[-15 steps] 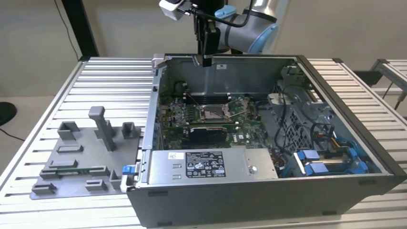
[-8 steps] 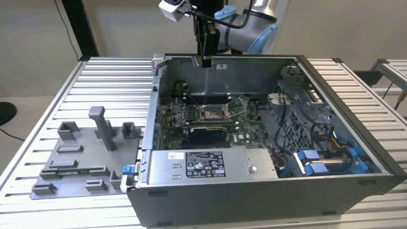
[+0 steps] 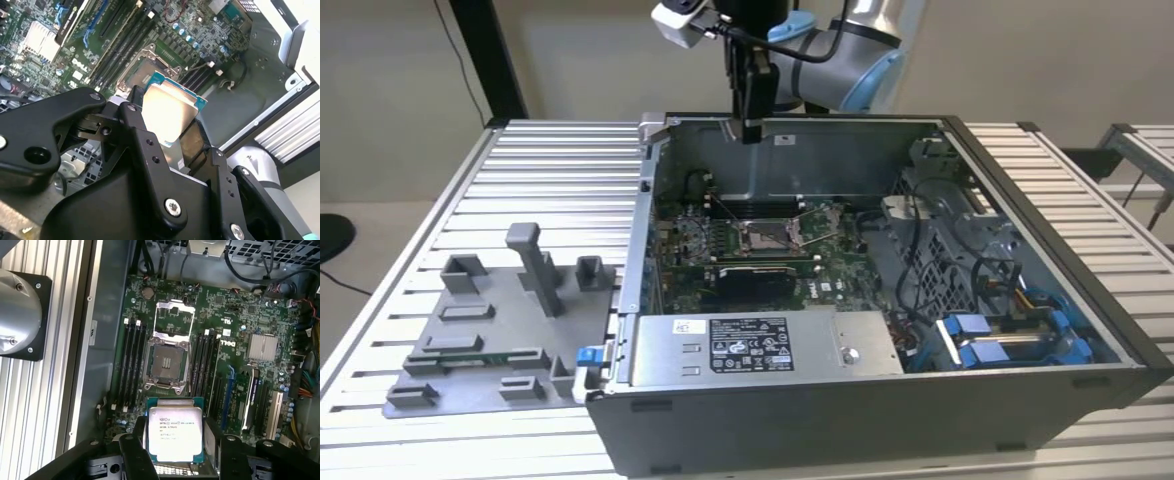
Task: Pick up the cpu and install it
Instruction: 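Place the cpu into insertion slot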
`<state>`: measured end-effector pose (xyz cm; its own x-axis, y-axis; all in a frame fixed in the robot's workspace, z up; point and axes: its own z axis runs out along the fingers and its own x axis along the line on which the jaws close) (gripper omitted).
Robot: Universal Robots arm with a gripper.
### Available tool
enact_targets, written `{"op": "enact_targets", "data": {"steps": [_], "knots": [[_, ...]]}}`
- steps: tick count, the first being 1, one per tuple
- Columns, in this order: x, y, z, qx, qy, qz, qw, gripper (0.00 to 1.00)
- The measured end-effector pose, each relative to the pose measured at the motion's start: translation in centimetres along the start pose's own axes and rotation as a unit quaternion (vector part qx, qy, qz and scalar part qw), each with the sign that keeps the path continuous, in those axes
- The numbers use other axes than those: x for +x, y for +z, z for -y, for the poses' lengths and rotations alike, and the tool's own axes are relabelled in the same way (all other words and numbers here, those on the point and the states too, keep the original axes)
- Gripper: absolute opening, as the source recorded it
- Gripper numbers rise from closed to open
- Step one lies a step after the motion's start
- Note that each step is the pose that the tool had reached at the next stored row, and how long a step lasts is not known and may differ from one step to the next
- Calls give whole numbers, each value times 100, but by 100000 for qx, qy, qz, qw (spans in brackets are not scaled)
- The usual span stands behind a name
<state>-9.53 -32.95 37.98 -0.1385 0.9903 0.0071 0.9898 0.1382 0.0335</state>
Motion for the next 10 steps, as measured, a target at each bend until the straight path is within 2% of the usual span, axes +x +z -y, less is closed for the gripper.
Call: {"op": "enact_targets", "data": {"steps": [10], "knots": [[2,50,12,0,0,2,100000,0]]}}
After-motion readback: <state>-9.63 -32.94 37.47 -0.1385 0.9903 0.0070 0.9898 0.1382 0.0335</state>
